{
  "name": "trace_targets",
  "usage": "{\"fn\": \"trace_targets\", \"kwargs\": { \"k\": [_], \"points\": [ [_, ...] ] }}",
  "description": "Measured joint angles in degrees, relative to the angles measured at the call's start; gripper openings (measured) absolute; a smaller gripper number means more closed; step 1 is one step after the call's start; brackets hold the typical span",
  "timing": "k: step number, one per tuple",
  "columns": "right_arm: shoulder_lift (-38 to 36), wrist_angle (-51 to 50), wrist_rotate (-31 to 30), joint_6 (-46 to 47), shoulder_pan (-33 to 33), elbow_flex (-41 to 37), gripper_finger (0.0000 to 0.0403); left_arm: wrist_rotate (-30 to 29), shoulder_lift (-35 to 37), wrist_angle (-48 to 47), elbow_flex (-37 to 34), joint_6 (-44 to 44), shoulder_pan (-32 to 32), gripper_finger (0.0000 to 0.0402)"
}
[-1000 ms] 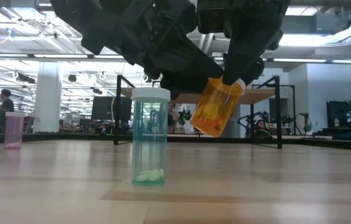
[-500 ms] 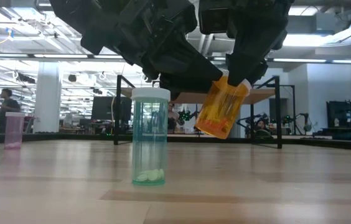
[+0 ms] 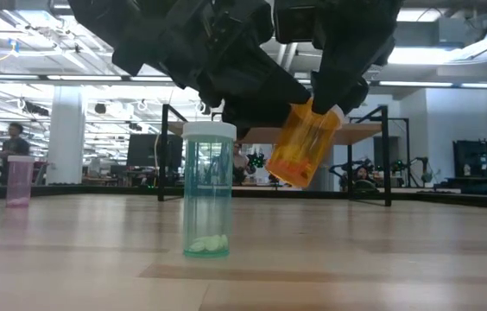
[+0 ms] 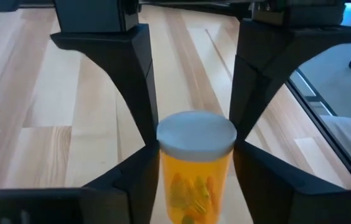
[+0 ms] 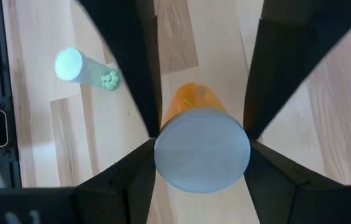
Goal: Pick and place medicine bottles onto shelf by color
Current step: Put the big orange pill bottle on the shelf
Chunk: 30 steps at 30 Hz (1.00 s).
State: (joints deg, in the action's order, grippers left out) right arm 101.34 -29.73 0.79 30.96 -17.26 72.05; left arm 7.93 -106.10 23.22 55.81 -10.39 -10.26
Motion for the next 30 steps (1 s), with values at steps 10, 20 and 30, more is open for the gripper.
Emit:
{"fn": "trace_targets", "kwargs": {
  "k": [10, 20, 30],
  "points": [
    [0.0, -0.42, -0.21, -0.64, 0.04, 1.07, 0.023, -0.69, 0.04, 0.72, 0.0, -0.44, -0.11, 0.0234],
    [0.0, -0.49, 0.19, -1.01, -0.02, 1.18, 0.023, 1.25, 0.04, 1.33, 0.0, -0.44, -0.09, 0.0153],
    [0.0, -0.91, 0.54, -1.23, -0.11, 1.2, 0.023, 2.31, 0.04, 1.99, 0.0, -0.17, -0.07, 0.0129]
  ]
}}
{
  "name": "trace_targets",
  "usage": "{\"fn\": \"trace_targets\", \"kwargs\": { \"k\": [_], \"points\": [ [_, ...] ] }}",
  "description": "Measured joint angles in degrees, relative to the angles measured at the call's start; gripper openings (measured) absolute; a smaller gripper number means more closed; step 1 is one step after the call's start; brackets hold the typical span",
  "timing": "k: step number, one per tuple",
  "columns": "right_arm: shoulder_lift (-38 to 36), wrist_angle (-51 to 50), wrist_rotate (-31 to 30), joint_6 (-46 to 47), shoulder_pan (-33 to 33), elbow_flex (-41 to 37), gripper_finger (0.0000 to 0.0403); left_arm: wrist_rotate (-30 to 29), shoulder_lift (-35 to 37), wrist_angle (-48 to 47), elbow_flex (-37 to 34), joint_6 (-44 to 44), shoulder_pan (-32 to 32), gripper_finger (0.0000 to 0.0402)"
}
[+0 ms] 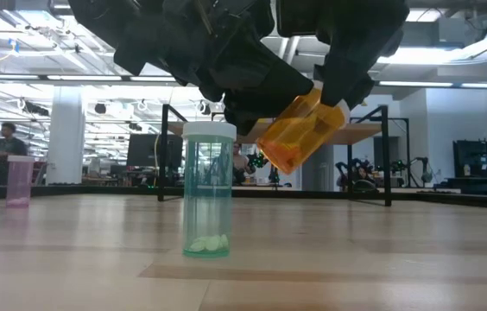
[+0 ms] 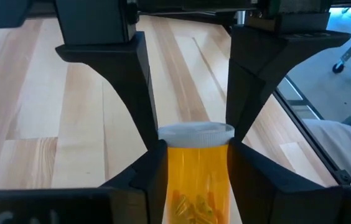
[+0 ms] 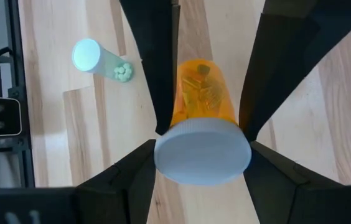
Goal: Pick and place medicine bottles onto shelf by color
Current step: Put the big orange pill bottle on the shelf
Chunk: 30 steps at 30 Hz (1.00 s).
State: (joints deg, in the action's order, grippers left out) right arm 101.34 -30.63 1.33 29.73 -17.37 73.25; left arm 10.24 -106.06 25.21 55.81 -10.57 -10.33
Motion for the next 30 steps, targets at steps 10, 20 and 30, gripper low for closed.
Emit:
{"fn": "trace_targets", "kwargs": {
  "k": [10, 20, 30],
  "points": [
    [0.0, -0.36, -0.16, 0.18, 0.07, 0.06, 0.023, -0.13, 0.0, -0.56, 0.02, -0.07, 0.07, 0.0141],
    [0.0, -0.02, -0.94, 0.49, 0.28, 0.2, 0.023, -1.7, 0.02, -3.66, 0.15, -0.14, 0.04, 0.0247],
    [-0.04, -0.09, -0.8, 0.42, 0.28, 0.35, 0.023, -2.22, -0.09, -10.45, 0.13, 0.2, 0.23, 0.0293]
  ]
}}
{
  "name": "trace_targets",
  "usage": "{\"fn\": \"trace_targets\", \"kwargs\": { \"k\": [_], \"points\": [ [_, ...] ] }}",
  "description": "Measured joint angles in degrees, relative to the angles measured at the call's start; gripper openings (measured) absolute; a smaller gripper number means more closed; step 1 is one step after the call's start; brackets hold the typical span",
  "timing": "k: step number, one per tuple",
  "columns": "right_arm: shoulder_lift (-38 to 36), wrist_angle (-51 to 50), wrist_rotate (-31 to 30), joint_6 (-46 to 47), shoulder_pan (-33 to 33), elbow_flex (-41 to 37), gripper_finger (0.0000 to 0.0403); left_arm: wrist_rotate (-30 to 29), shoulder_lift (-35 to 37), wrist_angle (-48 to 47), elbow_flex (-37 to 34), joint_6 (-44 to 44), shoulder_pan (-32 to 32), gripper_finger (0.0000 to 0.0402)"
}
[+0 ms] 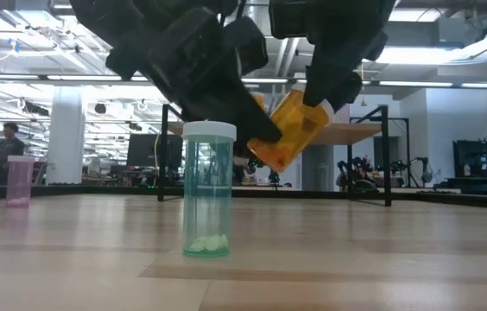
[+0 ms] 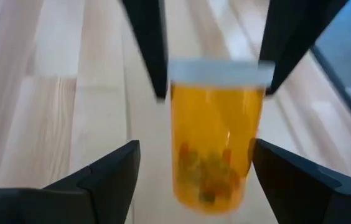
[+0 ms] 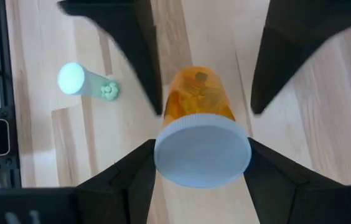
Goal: Pick and place medicine bottles onto shelf by color
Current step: Put the big orange pill bottle on the shelf
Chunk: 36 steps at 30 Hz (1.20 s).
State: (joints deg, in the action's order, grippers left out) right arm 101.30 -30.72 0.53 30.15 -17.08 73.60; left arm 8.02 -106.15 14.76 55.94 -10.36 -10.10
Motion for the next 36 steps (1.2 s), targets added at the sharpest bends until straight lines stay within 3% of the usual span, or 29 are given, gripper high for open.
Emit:
{"fn": "trace_targets", "kwargs": {
  "k": [14, 25, 36],
  "points": [
    [0.0, -9.7, 0.93, 2.87, 0.79, -0.06, 0.023, -1.24, -0.02, -2.27, -0.02, -0.31, 0.38, 0.0293],
    [0.0, -22.37, 1.08, 3.28, 0.76, 5.29, 0.023, -1.65, -0.02, -1.87, -0.07, -0.33, 0.41, 0.0293],
    [3.55, -28.74, 2.9, 3.93, 1.18, 5.84, 0.023, -1.65, 0.0, -1.79, -0.11, -0.47, 0.41, 0.0293]
  ]
}}
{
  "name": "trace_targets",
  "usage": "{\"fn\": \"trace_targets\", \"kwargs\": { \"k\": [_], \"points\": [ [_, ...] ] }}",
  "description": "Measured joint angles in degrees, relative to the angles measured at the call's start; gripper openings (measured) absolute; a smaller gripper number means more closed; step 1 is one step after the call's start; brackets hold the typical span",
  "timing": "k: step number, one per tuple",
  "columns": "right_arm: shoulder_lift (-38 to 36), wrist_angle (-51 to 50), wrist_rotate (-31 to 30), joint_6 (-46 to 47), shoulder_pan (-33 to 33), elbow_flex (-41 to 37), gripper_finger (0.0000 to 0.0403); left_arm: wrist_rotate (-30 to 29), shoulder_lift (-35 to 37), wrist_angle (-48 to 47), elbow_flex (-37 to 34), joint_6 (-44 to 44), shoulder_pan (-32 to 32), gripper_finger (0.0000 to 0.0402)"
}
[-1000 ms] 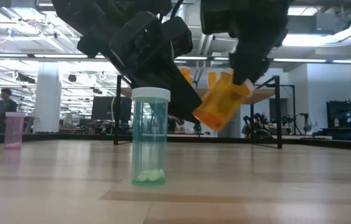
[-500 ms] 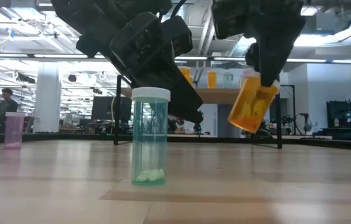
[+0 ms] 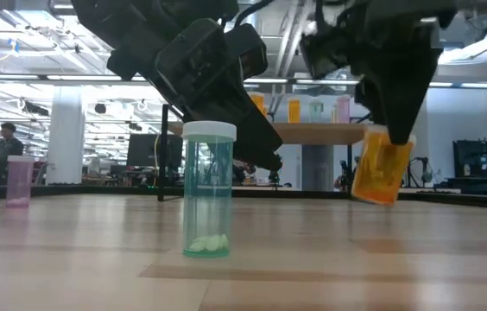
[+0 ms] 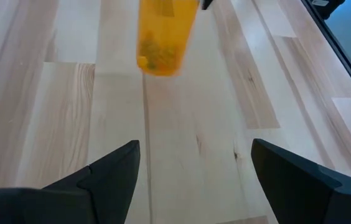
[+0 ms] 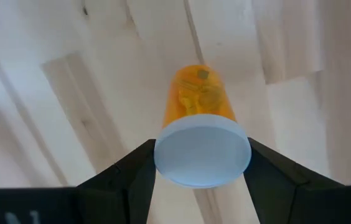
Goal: Pick and place medicine bottles onto shelf by color
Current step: Put the big orange pill bottle on the shelf
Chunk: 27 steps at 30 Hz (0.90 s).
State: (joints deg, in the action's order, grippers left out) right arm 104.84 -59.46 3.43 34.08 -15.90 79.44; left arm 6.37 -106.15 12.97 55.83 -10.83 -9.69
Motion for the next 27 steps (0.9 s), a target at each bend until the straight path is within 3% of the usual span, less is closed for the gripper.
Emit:
{"fn": "trace_targets", "kwargs": {
  "k": [27],
  "points": [
    [3.12, -1.75, 1.46, -1.56, 0.68, 0.13, 0.023, 0.07, 0.04, 0.18, 0.0, -0.22, 0.0, 0.0293]
  ]
}}
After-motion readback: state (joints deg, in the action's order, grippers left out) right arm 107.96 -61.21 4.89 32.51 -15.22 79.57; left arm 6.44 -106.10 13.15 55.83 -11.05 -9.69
